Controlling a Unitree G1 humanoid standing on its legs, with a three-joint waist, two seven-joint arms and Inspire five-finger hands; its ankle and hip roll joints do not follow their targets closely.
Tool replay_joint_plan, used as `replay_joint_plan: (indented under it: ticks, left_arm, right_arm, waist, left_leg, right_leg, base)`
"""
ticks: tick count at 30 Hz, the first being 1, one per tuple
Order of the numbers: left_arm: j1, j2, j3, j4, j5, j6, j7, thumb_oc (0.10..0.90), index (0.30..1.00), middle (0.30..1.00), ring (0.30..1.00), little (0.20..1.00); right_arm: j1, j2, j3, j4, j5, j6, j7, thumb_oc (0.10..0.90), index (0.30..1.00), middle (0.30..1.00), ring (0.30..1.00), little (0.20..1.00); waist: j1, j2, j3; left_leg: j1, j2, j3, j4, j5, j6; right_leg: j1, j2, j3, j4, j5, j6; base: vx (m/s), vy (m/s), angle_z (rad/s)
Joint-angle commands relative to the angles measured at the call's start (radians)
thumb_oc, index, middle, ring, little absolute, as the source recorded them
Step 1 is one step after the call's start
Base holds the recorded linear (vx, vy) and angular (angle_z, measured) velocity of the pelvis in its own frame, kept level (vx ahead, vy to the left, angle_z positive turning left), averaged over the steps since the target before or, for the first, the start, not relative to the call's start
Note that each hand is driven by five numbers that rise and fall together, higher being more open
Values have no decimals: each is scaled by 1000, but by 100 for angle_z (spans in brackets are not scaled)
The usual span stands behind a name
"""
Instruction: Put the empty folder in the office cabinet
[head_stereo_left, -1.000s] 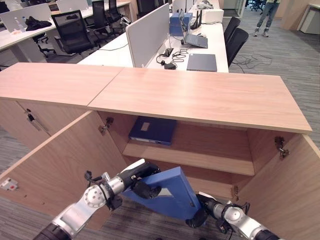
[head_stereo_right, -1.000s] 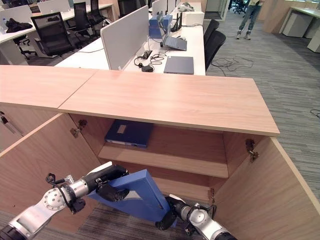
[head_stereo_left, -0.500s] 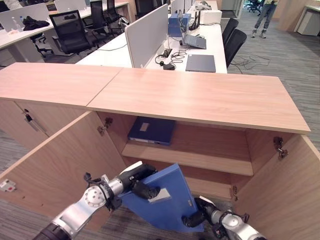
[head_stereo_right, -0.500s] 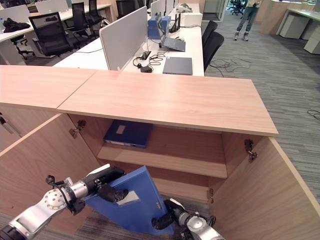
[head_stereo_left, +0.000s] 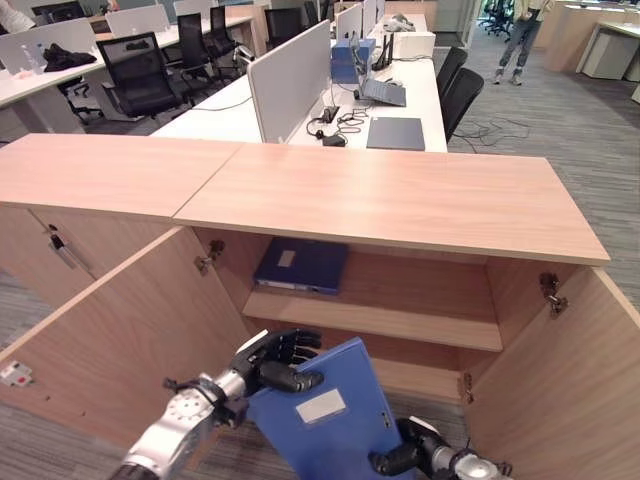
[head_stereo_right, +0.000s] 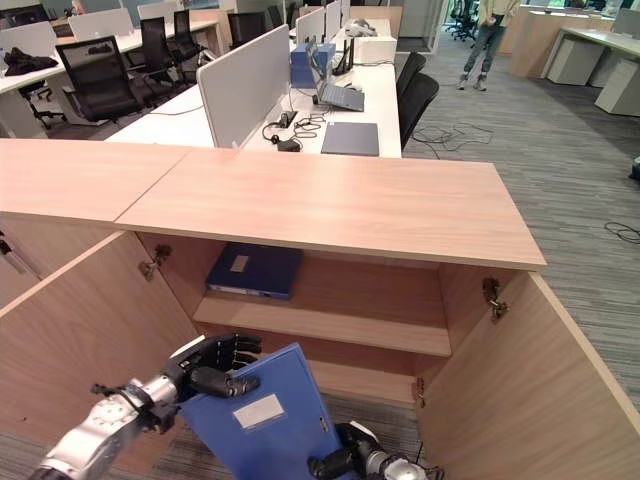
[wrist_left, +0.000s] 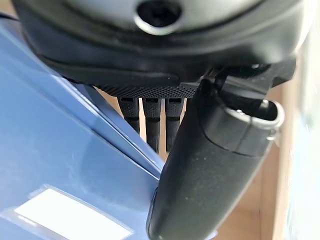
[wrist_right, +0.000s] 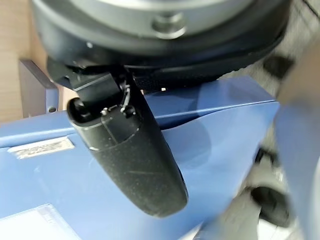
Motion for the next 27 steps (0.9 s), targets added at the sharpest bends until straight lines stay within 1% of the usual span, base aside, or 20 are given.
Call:
replay_joint_plan:
  ticks: [1, 3, 4, 5, 6, 7, 8, 10, 11, 12, 13, 14, 15, 16, 17, 18, 19, 21, 23, 27]
  left_arm:
    - [-27, -146, 53, 78, -90, -26, 192, 800, 900, 900, 900, 900]
    - [-30, -199, 92, 126, -107, -23, 222, 800, 900, 900, 900, 900]
    - [-25, -233, 134, 177, -118, -24, 257, 800, 900, 900, 900, 900]
    - [-25, -234, 134, 177, -118, -24, 257, 800, 900, 900, 900, 900]
    - [-26, -250, 154, 203, -134, -22, 270, 800, 900, 900, 900, 900]
    - [-23, -274, 198, 249, -171, -23, 308, 800, 900, 900, 900, 900]
    - [-23, -275, 198, 249, -171, -23, 308, 800, 900, 900, 900, 900]
    - [-22, -295, 242, 289, -204, -28, 335, 800, 900, 900, 900, 900]
    - [-25, -301, 259, 312, -211, -25, 347, 800, 900, 900, 900, 900]
    - [-24, -310, 277, 357, -221, -19, 357, 800, 900, 900, 900, 900]
    - [-25, -310, 277, 358, -221, -19, 357, 800, 900, 900, 900, 900]
    - [-23, -330, 303, 433, -267, -4, 369, 800, 900, 900, 900, 900]
    - [-23, -330, 303, 433, -267, -4, 369, 800, 900, 900, 900, 900]
    - [-18, -340, 308, 476, -295, 3, 378, 800, 900, 900, 900, 900]
    - [-16, -345, 308, 484, -307, 3, 384, 800, 900, 900, 900, 900]
    - [-16, -345, 308, 484, -307, 3, 384, 800, 900, 900, 900, 900]
    - [-2, -359, 295, 502, -336, 11, 390, 800, 900, 900, 900, 900]
    - [11, -369, 281, 520, -341, 23, 393, 800, 900, 900, 900, 900]
    - [24, -377, 263, 535, -339, 32, 391, 800, 900, 900, 900, 900]
    - [18, -387, 249, 627, -315, 48, 371, 800, 900, 900, 900, 900]
  right_arm:
    - [-16, 50, -143, -13, 156, -1, -76, 400, 300, 300, 300, 300]
    - [-12, 73, -164, -5, 194, 4, -101, 400, 300, 300, 300, 300]
    - [-10, 84, -185, -1, 218, 8, -115, 400, 300, 300, 300, 300]
    - [-11, 84, -185, -1, 218, 8, -115, 400, 300, 300, 300, 300]
    - [-10, 86, -191, 1, 222, 9, -122, 400, 300, 300, 300, 300]
    - [-10, 92, -202, 1, 221, 14, -136, 400, 300, 300, 300, 300]
    - [-10, 92, -202, 1, 221, 14, -136, 400, 300, 300, 300, 300]
    - [-12, 95, -213, 2, 216, 21, -147, 400, 300, 300, 300, 300]
    - [-14, 98, -225, 5, 232, 26, -157, 400, 300, 300, 300, 300]
    - [-13, 109, -240, 12, 279, 33, -165, 400, 300, 300, 300, 300]
    - [-14, 109, -240, 12, 279, 33, -166, 400, 300, 300, 300, 300]
    - [-13, 160, -283, 12, 457, 36, -186, 400, 300, 300, 300, 300]
    - [-13, 160, -283, 12, 457, 36, -186, 400, 300, 300, 300, 300]
    - [-29, 198, -309, 7, 599, 27, -209, 400, 300, 300, 300, 300]
    - [-38, 219, -318, -9, 667, 21, -218, 400, 300, 300, 300, 300]
    - [-38, 219, -318, -9, 667, 21, -218, 400, 300, 300, 300, 300]
    - [-60, 259, -333, -54, 795, -5, -235, 400, 300, 300, 300, 300]
    - [-81, 290, -326, -92, 869, -39, -254, 400, 300, 300, 300, 300]
    - [-109, 305, -311, -125, 915, -66, -272, 400, 300, 300, 300, 300]
    - [-214, 301, -301, -130, 955, -111, -293, 400, 300, 300, 300, 300]
  waist:
    - [-24, -19, 0]
    - [-27, -21, -1]
    - [-29, -21, -1]
    - [-29, -21, -1]
    - [-29, -21, -2]
    - [-29, -22, -4]
    - [-29, -22, -4]
    - [-28, -22, -5]
    - [-27, -23, -4]
    - [-27, -22, -6]
    - [-27, -22, -6]
    - [-28, -19, -7]
    - [-28, -19, -6]
    - [-27, -15, -5]
    - [-27, -13, -4]
    - [-27, -14, -3]
    - [-25, -10, 0]
    - [-22, -7, 3]
    - [-18, -5, 5]
    - [-6, -1, 11]
  left_leg:
    - [14, -24, -3, 0, -114, 7]
    - [12, -24, 0, 0, -114, 8]
    - [12, -26, 3, 0, -115, 10]
    - [12, -26, 3, 0, -115, 10]
    - [11, -27, 5, 0, -116, 11]
    - [12, -29, 8, 0, -117, 13]
    - [12, -29, 8, 0, -117, 13]
    - [12, -32, 10, 0, -119, 15]
    - [11, -35, 12, 0, -120, 17]
    - [12, -37, 14, 0, -120, 18]
    - [12, -37, 15, 0, -121, 18]
    - [13, -42, 17, 0, -123, 23]
    - [14, -42, 18, 0, -123, 23]
    - [14, -47, 18, 0, -123, 27]
    - [15, -50, 18, 0, -123, 30]
    - [15, -50, 18, 0, -123, 30]
    - [14, -57, 20, 0, -125, 37]
    - [15, -63, 24, 0, -126, 43]
    - [16, -70, 28, 0, -129, 50]
    - [23, -82, 30, 0, -134, 64]
  right_leg:
    - [25, -54, -14, 8, -63, 73]
    - [22, -53, -11, 8, -62, 72]
    - [19, -54, -5, 8, -60, 73]
    - [19, -54, -5, 8, -60, 73]
    - [17, -54, -3, 8, -59, 73]
    - [16, -54, 3, 8, -57, 74]
    - [16, -54, 3, 8, -57, 74]
    - [13, -56, 5, 8, -53, 76]
    - [10, -57, 7, 8, -51, 77]
    - [8, -59, 9, 8, -48, 79]
    - [9, -59, 9, 8, -48, 79]
    - [5, -62, 15, 8, -41, 84]
    - [5, -62, 15, 8, -41, 84]
    - [3, -66, 21, 8, -33, 87]
    - [2, -68, 24, 8, -28, 89]
    - [2, -68, 25, 8, -28, 89]
    - [-4, -73, 31, 8, -17, 95]
    - [-9, -79, 37, 12, -8, 102]
    - [-16, -89, 41, 24, -3, 107]
    - [-42, -108, 45, 82, -3, 116]
  base:
    - [-7, 15, -9]
    - [-13, 27, -7]
    - [-12, 29, -10]
    - [-9, 37, -12]
    - [-9, 44, -7]
    - [-9, 44, -5]
    - [-12, 54, -10]
    - [-13, 44, -16]
    - [-11, 56, -10]
    - [-7, 44, -3]
    - [-1, 97, 1]
    - [-2, 71, -1]
    - [-5, 129, -6]
    - [-6, 89, -11]
    - [-6, 89, -7]
    - [-19, 100, -7]
    - [-23, 95, -4]
    - [-24, 113, -9]
    - [-15, 110, -10]
    - [-10, 108, -6]
